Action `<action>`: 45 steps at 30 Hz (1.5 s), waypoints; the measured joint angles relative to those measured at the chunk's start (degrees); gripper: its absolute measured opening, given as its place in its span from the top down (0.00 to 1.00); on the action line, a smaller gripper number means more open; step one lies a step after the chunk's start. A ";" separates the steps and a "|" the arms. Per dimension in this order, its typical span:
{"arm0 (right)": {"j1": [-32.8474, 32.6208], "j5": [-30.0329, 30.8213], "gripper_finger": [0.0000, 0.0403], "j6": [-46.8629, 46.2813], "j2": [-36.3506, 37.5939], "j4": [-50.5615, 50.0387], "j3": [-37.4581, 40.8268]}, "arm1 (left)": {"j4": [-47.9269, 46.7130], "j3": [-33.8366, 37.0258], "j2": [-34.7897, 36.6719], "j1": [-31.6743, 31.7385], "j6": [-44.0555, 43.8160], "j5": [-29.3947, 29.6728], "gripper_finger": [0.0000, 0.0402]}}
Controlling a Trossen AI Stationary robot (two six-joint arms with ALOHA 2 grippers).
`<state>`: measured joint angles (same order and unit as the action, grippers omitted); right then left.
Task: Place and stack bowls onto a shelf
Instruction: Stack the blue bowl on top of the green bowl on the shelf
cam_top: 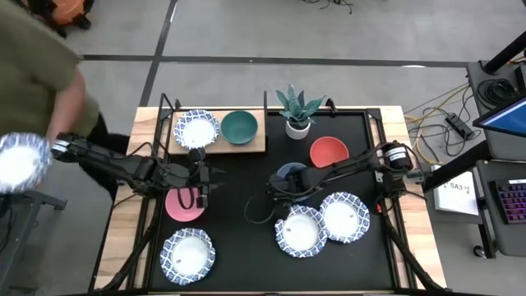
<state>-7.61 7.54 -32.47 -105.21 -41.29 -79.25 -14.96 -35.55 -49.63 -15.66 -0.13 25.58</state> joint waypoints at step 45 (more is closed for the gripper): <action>11.63 -4.86 0.98 44.79 11.27 46.26 -0.17 | -3.24 0.92 16.07 -0.04 -2.76 7.08 0.64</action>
<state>4.02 2.69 12.32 -93.94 4.97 -79.42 -18.20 -34.63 -33.55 -15.70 -2.89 32.67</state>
